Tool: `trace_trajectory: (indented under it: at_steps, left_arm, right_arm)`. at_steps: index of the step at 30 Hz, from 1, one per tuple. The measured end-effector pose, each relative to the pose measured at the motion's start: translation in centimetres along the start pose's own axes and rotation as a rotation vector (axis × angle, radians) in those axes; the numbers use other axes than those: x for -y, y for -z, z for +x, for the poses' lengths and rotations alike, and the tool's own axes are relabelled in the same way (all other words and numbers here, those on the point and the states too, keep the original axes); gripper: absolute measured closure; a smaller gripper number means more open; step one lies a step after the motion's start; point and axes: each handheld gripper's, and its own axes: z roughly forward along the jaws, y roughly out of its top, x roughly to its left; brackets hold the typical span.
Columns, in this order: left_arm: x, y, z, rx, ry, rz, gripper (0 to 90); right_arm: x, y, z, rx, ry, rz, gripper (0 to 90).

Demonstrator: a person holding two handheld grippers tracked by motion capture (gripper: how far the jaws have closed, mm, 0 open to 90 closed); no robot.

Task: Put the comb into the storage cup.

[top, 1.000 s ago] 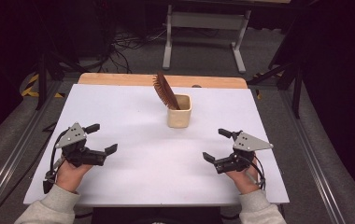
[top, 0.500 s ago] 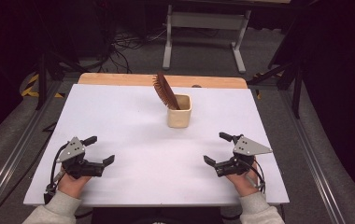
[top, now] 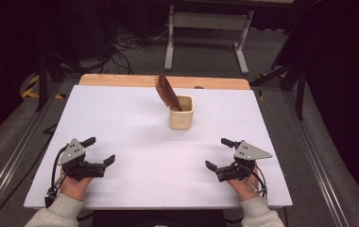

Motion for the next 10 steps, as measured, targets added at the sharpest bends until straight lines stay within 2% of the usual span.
trace_trajectory:
  at_steps: [6,10]
  left_arm:
    - [-0.2,0.3,0.8,0.015,0.038,0.001,0.6]
    - [-0.3,0.5,1.2,0.040,0.086,-0.024,0.5]
  right_arm:
    - [0.2,0.1,-0.2,-0.009,-0.018,0.001,0.7]
    - [0.2,0.2,-0.3,-0.003,-0.028,0.000,0.7]
